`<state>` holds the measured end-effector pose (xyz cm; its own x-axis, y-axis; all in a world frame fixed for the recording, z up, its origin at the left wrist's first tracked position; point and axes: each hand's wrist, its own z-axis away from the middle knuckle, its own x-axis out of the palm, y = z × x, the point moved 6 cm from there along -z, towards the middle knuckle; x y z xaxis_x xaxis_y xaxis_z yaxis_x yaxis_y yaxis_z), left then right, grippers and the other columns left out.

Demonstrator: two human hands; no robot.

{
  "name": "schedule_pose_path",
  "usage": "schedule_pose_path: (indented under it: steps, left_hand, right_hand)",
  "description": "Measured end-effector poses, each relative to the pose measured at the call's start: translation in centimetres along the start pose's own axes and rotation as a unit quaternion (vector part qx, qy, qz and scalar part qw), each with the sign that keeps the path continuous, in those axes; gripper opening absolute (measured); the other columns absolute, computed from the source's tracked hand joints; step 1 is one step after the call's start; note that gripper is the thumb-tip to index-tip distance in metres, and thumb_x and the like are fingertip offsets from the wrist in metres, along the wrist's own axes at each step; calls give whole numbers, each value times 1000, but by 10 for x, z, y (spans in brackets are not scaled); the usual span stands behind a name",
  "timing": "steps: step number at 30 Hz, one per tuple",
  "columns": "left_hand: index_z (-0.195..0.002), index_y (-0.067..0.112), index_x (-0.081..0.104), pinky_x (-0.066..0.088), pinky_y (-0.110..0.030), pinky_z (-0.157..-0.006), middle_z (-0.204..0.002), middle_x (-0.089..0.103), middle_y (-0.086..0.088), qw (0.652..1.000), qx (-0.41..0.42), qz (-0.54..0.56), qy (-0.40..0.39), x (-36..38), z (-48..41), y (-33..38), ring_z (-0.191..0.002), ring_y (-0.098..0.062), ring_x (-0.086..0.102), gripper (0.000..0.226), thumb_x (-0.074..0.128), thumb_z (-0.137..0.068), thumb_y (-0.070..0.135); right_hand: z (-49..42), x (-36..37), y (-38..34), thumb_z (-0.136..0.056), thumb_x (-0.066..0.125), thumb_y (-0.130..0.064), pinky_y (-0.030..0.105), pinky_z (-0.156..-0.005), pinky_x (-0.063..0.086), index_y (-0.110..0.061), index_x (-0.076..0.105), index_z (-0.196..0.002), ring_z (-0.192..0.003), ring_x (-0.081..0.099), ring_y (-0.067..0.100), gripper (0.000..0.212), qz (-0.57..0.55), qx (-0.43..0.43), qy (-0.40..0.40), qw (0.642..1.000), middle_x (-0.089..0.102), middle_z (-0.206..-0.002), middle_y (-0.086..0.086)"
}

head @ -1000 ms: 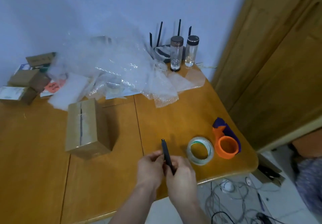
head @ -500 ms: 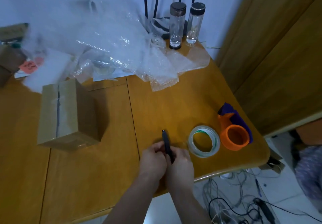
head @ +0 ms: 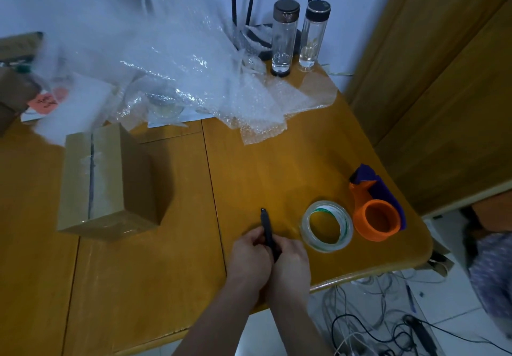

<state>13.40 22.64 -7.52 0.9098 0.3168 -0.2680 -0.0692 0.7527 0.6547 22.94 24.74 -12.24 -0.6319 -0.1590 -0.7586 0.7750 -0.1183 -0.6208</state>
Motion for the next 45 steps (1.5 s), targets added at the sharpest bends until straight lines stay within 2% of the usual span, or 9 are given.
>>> schedule_pose_path:
  steps: [5,8,13,15,21,26,31,36,45]
  left_hand:
    - [-155,-2,36,46,-35,-106,-136,62,-20,999,11,-15,-44,14,23,15,-129,-33,55,48,30,-107,-2]
    - [-134,16,65,54,-21,-71,-93,71,11,1000,14,-3,-6,5,9,4,-91,-11,68,44,44,-100,-3]
    - [-144,21,55,47,-14,-77,-111,70,9,999,-20,33,-21,-9,12,-6,-97,-7,64,48,42,-102,2]
    - [-144,22,54,44,-24,-90,-132,64,0,997,-37,62,21,-38,15,-13,-116,-19,59,47,39,-104,3]
    - [-140,10,53,44,-41,-104,-108,64,-7,934,-25,278,221,-181,32,-35,-106,-25,59,40,41,-103,-1]
    - [-149,12,43,44,-35,-88,-124,58,-14,879,-12,328,346,-284,49,-43,-105,-25,52,46,44,-104,8]
    - [-156,19,39,31,-43,-115,-151,50,-9,930,4,273,246,-309,38,-22,-138,-28,44,52,35,-104,23]
    - [-147,23,53,33,-44,-118,-146,56,1,949,30,267,164,-304,26,-19,-137,-22,48,50,37,-102,36]
    - [-153,24,44,30,-37,-120,-148,53,-2,961,54,242,123,-279,60,-46,-131,-13,47,49,33,-107,35]
  right_hand:
    - [0,1,1,-91,71,-30,32,-92,54,-27,68,-124,-104,60,13,34,8,-8,3,1000,65,-109,-6]
    - [0,0,2,-92,70,-28,31,-96,52,-24,66,-127,-108,60,14,36,4,-6,-8,1000,64,-113,-4]
    - [5,-13,-7,-95,63,-33,33,-100,49,-18,57,-139,-121,54,19,46,-10,14,-20,1000,58,-127,1]
    - [11,-22,-23,-97,59,-38,30,-95,50,-18,54,-142,-119,55,17,49,-6,-10,-14,1000,56,-127,0]
    - [31,-5,-126,-99,44,-55,30,-103,50,-31,43,-150,-130,51,9,56,-65,-60,-117,989,48,-144,-10]
    - [55,36,-214,-98,40,-61,40,-120,32,-39,29,-156,-149,32,16,62,-227,-13,-289,930,33,-163,-11]
    - [64,55,-252,-102,34,-58,37,-120,25,-32,29,-158,-149,32,18,62,-291,55,-330,896,33,-163,-8]
    - [77,66,-249,-100,35,-62,42,-120,24,-30,31,-157,-149,33,21,65,-278,91,-340,894,36,-163,-4]
    - [110,40,-227,-101,31,-60,41,-122,20,-31,24,-159,-152,26,19,65,-257,91,-333,903,28,-166,-6]
